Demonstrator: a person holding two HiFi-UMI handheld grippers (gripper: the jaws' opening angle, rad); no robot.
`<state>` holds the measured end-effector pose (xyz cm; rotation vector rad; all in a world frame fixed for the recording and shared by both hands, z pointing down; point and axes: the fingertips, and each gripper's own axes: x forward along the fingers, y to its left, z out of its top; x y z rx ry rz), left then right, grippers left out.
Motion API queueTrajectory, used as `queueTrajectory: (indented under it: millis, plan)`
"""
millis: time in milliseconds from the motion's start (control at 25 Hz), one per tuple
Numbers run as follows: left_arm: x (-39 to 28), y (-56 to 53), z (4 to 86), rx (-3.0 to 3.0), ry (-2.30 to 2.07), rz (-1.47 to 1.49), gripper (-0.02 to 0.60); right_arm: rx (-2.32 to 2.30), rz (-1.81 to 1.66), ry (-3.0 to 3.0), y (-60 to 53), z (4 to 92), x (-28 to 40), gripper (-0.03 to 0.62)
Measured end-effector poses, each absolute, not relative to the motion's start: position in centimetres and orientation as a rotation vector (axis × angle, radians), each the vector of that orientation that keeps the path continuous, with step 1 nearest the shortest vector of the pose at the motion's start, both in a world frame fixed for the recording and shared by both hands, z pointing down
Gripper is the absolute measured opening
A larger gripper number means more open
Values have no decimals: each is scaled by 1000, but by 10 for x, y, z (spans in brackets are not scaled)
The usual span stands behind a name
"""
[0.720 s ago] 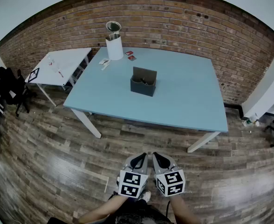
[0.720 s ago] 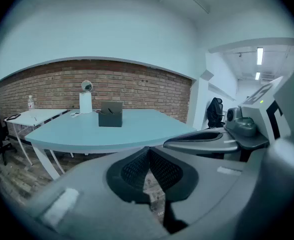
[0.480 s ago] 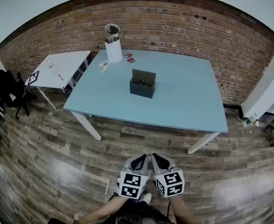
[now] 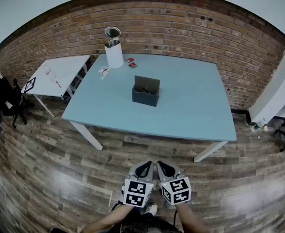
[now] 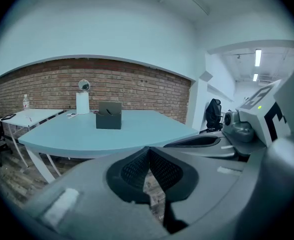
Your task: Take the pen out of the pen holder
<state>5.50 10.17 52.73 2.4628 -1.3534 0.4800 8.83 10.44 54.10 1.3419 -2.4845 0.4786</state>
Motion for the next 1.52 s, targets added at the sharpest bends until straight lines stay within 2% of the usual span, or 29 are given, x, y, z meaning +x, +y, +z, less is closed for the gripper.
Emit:
queueTrajectory:
  millis: [1520]
  plan:
    - [32, -96, 525, 2489, -1259, 481, 0, 1392, 477, -2429, -91, 535, 62, 5]
